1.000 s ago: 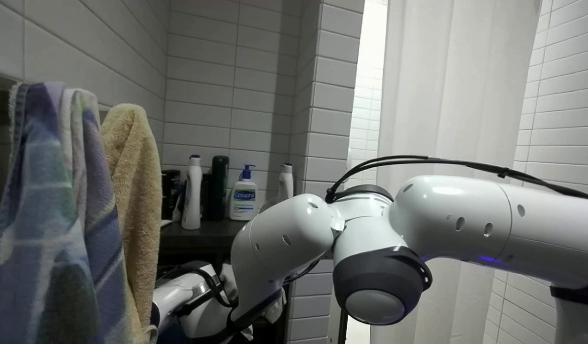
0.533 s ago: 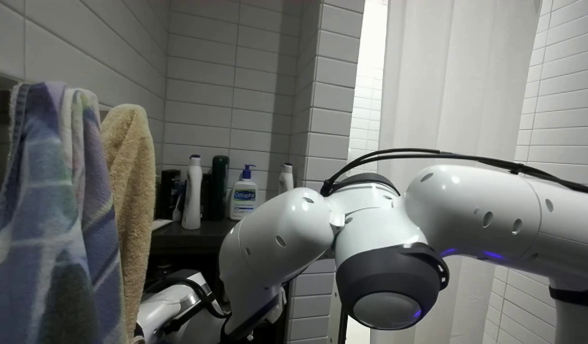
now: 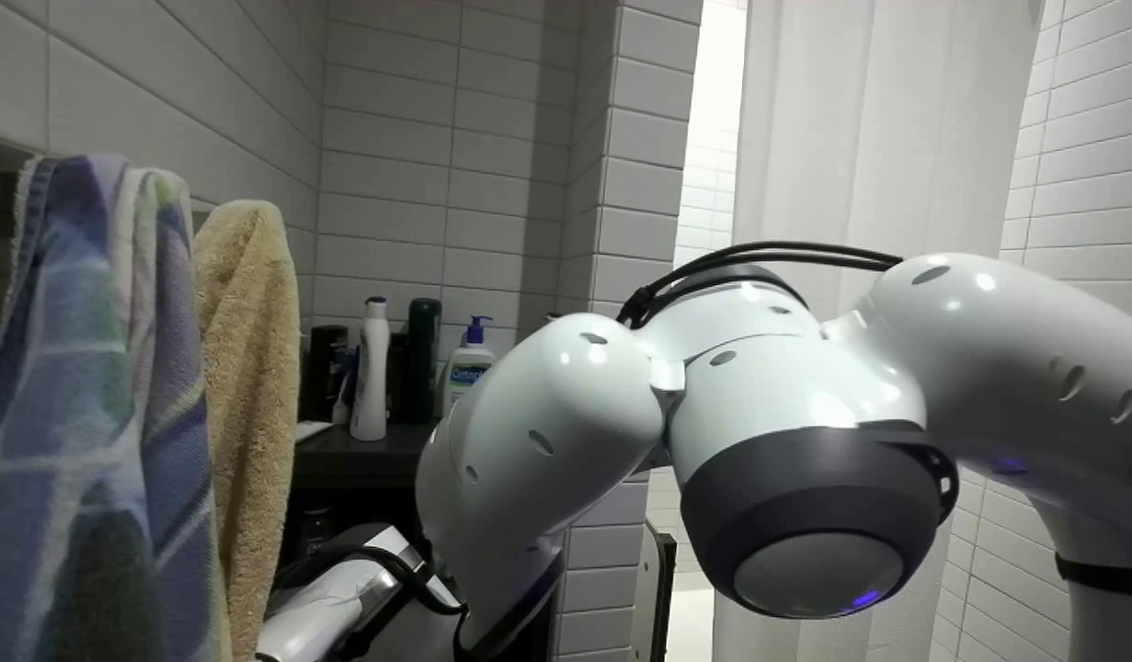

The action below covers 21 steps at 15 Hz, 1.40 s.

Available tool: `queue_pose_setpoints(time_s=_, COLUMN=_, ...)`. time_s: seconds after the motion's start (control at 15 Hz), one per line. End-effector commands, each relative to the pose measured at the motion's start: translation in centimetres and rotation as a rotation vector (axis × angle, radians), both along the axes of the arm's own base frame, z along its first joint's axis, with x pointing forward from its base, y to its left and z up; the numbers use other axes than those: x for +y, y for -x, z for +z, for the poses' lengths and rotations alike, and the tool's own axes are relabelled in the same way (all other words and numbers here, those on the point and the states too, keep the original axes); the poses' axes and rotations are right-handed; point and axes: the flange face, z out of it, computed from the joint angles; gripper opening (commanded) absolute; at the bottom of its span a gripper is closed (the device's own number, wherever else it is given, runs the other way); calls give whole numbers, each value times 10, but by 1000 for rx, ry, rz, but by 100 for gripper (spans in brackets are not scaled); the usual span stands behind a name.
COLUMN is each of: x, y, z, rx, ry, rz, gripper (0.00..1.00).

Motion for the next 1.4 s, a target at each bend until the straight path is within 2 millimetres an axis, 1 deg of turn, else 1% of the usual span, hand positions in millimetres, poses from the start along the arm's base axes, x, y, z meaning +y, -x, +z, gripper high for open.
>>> queue_pose_setpoints(time_s=0.0, x=-14, y=30, z=24, rx=-8, ry=10, rz=11, gripper=3)
queue_pose_setpoints(time_s=0.27, x=-23, y=53, z=42, rx=-44, ry=17, rz=9, gripper=3)
queue_pose_setpoints(time_s=0.53, x=-23, y=78, z=66, rx=-124, ry=31, rz=45, gripper=3)
queue_pose_setpoints(time_s=0.8, x=-22, y=103, z=92, rx=-206, ry=55, rz=39, gripper=3)
queue_pose_setpoints(time_s=0.93, x=-23, y=115, z=101, rx=-236, ry=70, rz=21, gripper=3)
queue_pose_setpoints(time_s=1.07, x=-25, y=125, z=109, rx=-254, ry=84, rz=-6, gripper=3)
queue_pose_setpoints(time_s=1.33, x=-39, y=141, z=118, rx=-283, ry=122, rz=-95, gripper=3)
